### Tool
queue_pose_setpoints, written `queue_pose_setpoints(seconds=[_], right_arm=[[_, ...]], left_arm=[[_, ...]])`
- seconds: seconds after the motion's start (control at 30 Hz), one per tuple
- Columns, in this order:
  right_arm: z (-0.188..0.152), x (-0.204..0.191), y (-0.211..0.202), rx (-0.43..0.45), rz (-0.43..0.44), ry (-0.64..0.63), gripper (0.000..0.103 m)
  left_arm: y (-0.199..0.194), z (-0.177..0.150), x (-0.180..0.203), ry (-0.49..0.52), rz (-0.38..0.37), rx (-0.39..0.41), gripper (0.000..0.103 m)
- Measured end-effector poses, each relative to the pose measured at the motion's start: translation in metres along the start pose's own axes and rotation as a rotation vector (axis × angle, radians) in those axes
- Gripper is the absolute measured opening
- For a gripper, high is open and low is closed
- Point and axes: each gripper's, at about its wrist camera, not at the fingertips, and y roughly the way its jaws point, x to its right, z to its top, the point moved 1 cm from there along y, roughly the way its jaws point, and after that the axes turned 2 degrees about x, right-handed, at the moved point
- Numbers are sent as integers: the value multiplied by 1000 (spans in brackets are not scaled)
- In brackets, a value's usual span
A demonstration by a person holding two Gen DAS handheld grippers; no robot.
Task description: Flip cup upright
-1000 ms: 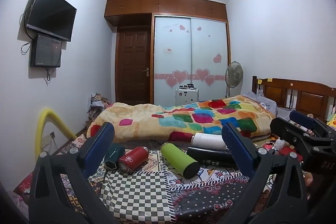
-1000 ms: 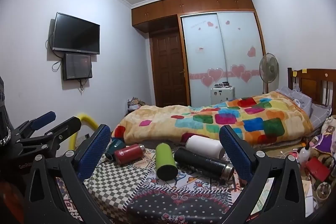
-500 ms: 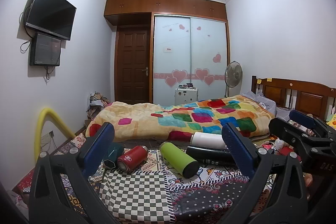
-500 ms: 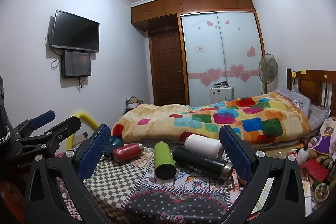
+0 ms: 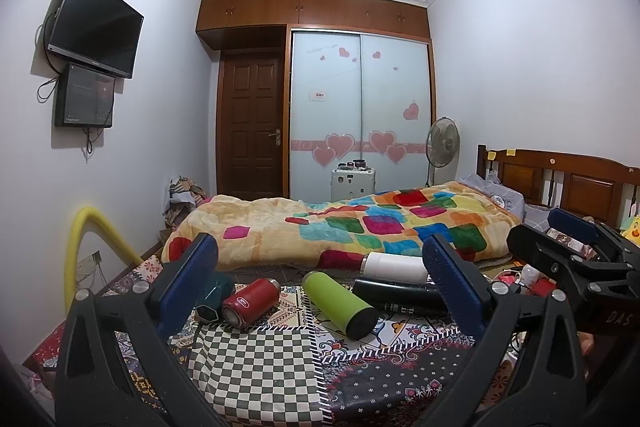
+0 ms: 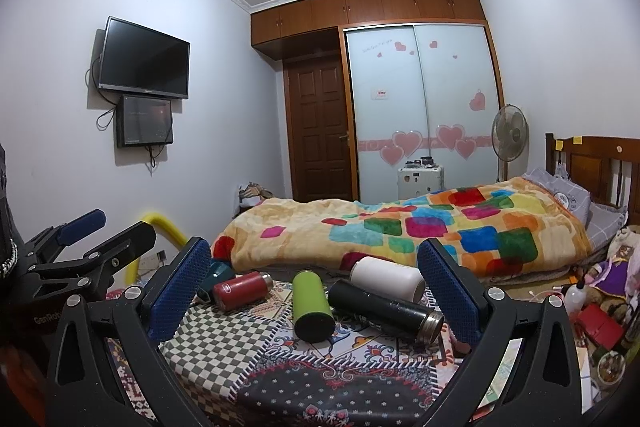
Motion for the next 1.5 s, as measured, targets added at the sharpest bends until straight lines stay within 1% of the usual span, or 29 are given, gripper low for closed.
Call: queue_pose_setpoints(seconds=[1.23,1.5], right_arm=[[0,-5,0,-1,5,-8,103],[-3,-6,9,-23,6,-7,103]], left_arm=[[0,-6,-1,-5,-3,-3,103],[5,-10,-4,10,1,-10,103]])
